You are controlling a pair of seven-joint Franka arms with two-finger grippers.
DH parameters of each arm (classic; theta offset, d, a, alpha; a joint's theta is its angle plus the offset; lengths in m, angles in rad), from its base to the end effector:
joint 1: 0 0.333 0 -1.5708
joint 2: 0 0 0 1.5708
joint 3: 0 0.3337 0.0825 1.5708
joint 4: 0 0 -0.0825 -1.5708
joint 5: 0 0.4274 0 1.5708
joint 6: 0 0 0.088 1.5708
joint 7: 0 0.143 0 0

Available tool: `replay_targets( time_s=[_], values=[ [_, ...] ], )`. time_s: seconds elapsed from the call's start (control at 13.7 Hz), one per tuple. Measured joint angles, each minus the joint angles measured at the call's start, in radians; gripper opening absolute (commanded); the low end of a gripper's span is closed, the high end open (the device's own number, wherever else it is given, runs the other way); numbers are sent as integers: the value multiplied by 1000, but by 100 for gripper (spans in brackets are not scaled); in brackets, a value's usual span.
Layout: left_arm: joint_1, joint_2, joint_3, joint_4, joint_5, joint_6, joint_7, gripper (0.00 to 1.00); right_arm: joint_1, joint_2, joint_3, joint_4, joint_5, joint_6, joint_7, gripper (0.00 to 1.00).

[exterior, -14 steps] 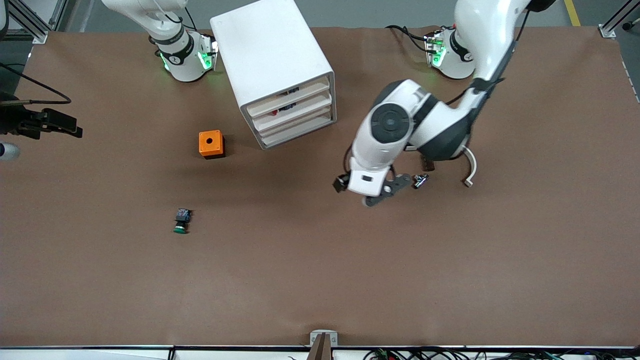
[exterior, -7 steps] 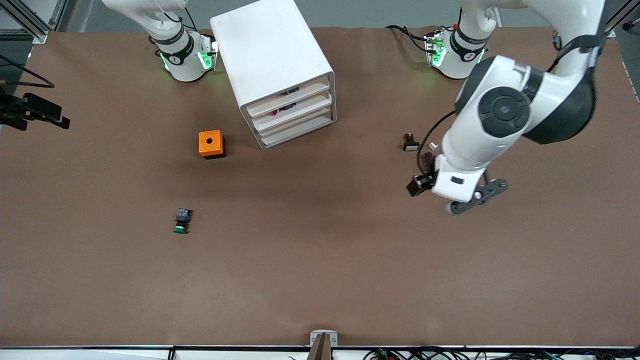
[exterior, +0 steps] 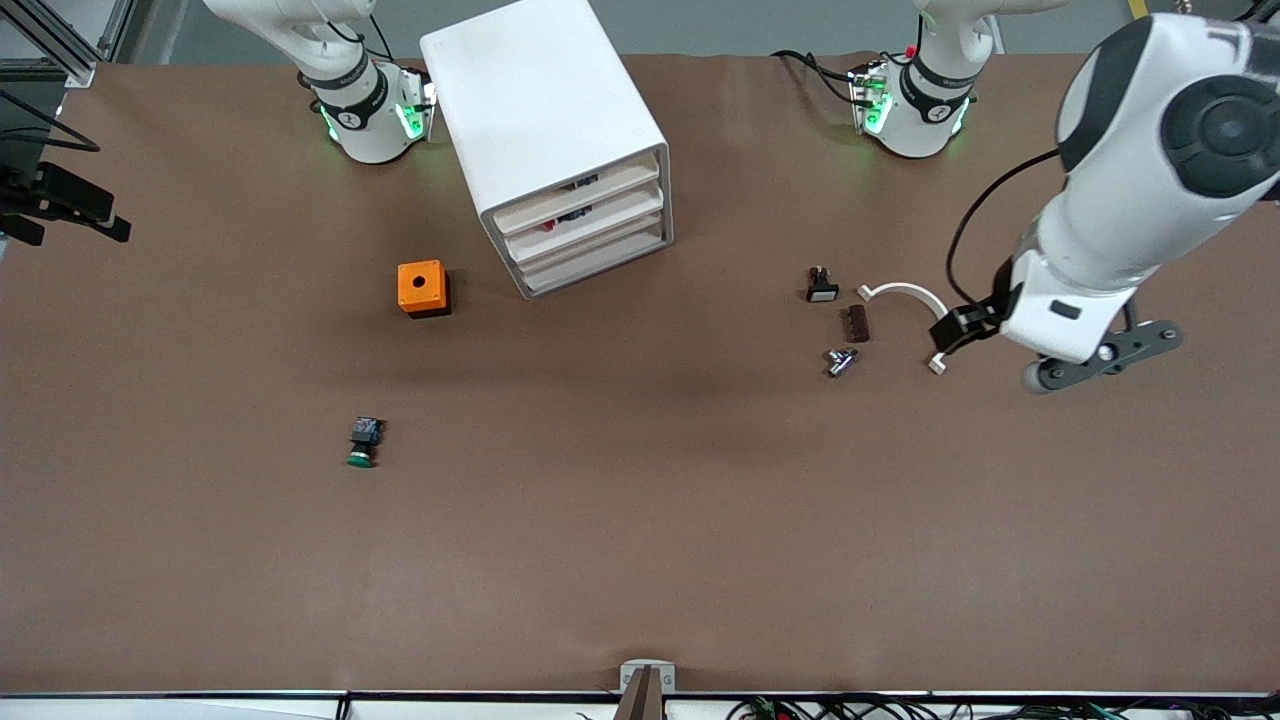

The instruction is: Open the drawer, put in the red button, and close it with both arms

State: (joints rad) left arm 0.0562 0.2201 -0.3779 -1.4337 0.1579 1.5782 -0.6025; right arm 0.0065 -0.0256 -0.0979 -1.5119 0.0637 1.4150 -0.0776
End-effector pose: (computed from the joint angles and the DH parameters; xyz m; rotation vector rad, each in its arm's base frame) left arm 0.6401 -0.1656 0.5474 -3.0157 -0.4261 0.0301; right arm 0.5689 -0.0430 0.6383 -3.0684 0.0093 0.1007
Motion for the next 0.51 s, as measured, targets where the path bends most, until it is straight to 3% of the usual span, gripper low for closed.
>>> replay_targets(
  time_s=[0.51],
  values=[
    [124,-67,1,1,0,-36,151,100,0,-51,1,-61,0,48,32,100]
  ],
)
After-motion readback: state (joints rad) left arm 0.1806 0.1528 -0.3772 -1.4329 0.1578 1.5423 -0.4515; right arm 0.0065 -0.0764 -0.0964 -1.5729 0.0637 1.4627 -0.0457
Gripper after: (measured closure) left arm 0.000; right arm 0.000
